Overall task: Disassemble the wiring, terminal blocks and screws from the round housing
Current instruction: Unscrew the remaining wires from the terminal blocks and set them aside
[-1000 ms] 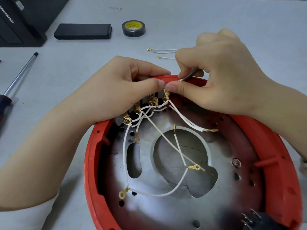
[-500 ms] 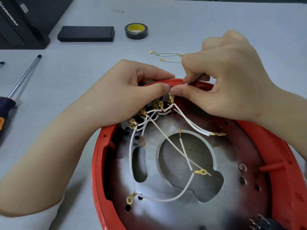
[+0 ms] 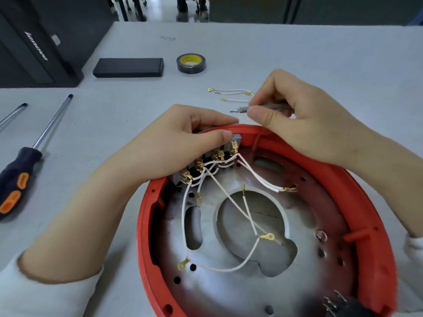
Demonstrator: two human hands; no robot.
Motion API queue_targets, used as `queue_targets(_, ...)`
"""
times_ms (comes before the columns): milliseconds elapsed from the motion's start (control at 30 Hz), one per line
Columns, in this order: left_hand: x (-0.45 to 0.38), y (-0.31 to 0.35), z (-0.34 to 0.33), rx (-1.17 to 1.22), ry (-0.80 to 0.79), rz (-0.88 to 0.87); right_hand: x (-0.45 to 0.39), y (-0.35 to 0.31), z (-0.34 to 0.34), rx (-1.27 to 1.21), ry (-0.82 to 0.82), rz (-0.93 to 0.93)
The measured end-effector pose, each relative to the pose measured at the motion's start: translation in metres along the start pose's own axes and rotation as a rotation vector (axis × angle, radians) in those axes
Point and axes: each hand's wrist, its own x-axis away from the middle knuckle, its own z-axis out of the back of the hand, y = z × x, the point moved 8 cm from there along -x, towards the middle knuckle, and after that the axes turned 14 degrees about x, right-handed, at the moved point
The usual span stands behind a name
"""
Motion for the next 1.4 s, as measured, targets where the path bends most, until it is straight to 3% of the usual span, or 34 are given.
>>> queue_targets(100,-0.001,0.001,0.001,-0.021,-0.004,0.004,0.002,0.005,0.005,-0.042,-0.081,0.026)
queue_targets(433,0.002,0.008,0.001,-0.049,0.005,0.005,0.004,0.015,0.019,-0.629,0.024,-0.124)
queue_targets(567,0.0,0.008,0.0,-0.044,-0.003,0.007,-0.002,0.0,0.009,-0.977,-0.142,-0.084)
queue_targets(633,-0.001,0.008,-0.001,-0.033,-0.02,0.015,-0.007,-0.008,0.008,-1.034,-0.167,-0.035)
queue_targets(867,-0.007,0.006,0.0,-0.01,-0.098,-0.044,-0.033,-0.021,-0.016,-0.574,-0.117,-0.035)
queue_targets(1000,-0.009,0.003,-0.001,0.008,-0.14,-0.076,-0.039,-0.025,-0.021,-0.534,-0.101,0.006)
queue_targets(1167,-0.01,0.001,-0.003,0.056,-0.159,-0.069,-0.037,-0.022,-0.013,-0.482,0.045,0.046)
queue_targets(1400,-0.01,0.001,-0.004,0.107,-0.169,-0.064,-0.034,-0.016,-0.011,-0.39,0.079,0.033)
